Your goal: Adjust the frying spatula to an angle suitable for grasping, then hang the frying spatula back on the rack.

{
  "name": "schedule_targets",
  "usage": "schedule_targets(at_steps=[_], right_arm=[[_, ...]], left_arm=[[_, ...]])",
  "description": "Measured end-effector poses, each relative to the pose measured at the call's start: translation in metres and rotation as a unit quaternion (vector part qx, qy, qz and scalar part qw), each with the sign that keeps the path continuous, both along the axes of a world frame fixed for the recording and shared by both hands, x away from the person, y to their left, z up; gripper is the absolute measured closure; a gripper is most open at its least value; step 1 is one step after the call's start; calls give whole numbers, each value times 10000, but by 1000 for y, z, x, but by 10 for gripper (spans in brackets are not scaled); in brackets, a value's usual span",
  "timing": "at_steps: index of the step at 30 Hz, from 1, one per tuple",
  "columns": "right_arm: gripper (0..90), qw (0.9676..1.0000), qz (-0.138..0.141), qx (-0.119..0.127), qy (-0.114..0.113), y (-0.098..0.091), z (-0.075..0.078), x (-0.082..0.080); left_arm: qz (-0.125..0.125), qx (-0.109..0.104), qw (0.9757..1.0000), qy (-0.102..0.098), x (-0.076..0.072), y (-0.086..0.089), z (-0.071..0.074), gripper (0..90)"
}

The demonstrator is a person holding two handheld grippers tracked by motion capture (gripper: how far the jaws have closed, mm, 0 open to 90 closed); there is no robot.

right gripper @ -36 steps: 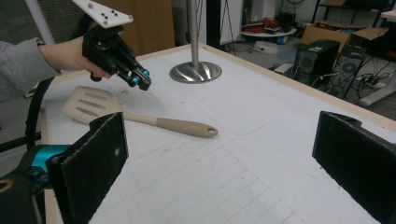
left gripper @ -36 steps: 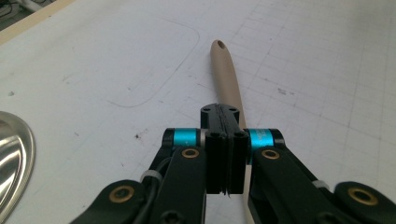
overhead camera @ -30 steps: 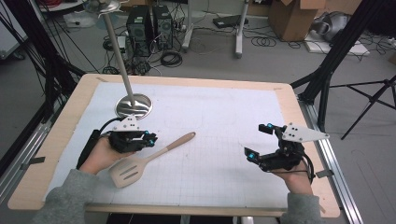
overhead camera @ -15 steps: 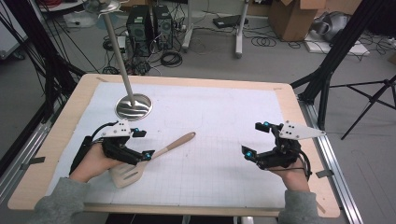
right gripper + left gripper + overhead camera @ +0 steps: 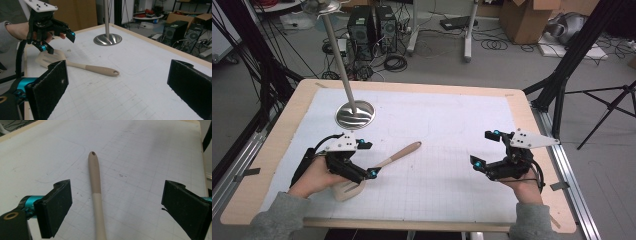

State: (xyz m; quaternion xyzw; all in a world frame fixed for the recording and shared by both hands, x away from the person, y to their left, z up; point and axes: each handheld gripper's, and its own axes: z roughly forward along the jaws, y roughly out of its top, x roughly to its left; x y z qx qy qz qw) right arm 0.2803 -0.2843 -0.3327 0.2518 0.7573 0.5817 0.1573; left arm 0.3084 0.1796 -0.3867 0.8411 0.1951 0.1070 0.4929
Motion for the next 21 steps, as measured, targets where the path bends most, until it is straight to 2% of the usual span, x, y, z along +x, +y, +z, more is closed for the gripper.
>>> schedule_targets(at_steps=[5, 10, 16, 21], right_arm=[[23, 10000, 25, -29, 45, 1, -1, 1], [23, 10000, 54, -30, -25, 2, 0, 1], [23, 10000, 30, -55, 59, 1, -2, 1], [23, 10000, 20, -28, -7, 0, -2, 1]], left_arm=[[200, 116, 9996, -130, -1, -1, -2, 106], [227, 287, 9992, -160, -2, -5, -1, 108], [155, 474, 9987, -35, -1, -9, -6, 134], [205, 631, 9978, 95, 0, -12, -8, 158]])
